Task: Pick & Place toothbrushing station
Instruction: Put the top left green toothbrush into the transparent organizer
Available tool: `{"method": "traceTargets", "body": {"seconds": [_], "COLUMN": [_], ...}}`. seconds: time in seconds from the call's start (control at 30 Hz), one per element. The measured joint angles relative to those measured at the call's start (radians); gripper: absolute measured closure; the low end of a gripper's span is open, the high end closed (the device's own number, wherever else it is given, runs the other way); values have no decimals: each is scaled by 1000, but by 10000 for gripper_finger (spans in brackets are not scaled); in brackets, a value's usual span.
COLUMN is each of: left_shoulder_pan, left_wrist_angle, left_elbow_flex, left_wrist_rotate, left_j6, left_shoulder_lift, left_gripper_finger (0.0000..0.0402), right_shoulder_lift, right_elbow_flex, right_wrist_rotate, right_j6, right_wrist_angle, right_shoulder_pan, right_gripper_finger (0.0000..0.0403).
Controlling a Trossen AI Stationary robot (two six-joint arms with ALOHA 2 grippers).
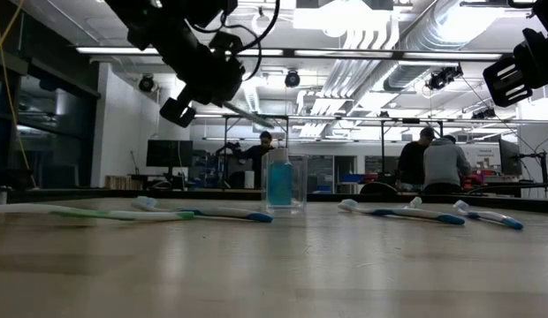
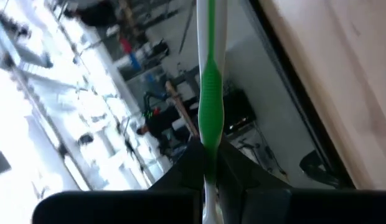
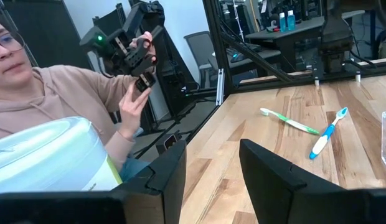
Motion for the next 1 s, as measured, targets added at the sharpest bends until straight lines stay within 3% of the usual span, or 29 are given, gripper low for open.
{"method": "traceTargets", "body": {"seconds": [0.6, 1.0], "left_shoulder_pan": [108, 177], "left_wrist_angle": [93, 259], "left_elbow_flex": [0, 0], "left_wrist_rotate": [358, 395], "left_j6": [358, 519], "left_shoulder_lift": [0, 103], "left_gripper_finger": [392, 392], "right_shoulder_lift": [0, 0], "right_elbow_flex": [0, 0], "right_wrist_rotate": [0, 1], "right_j6": [0, 0], "right_wrist_angle": [0, 0], "right_shoulder_pan": [0, 0], "right_gripper_finger": [261, 261]}}
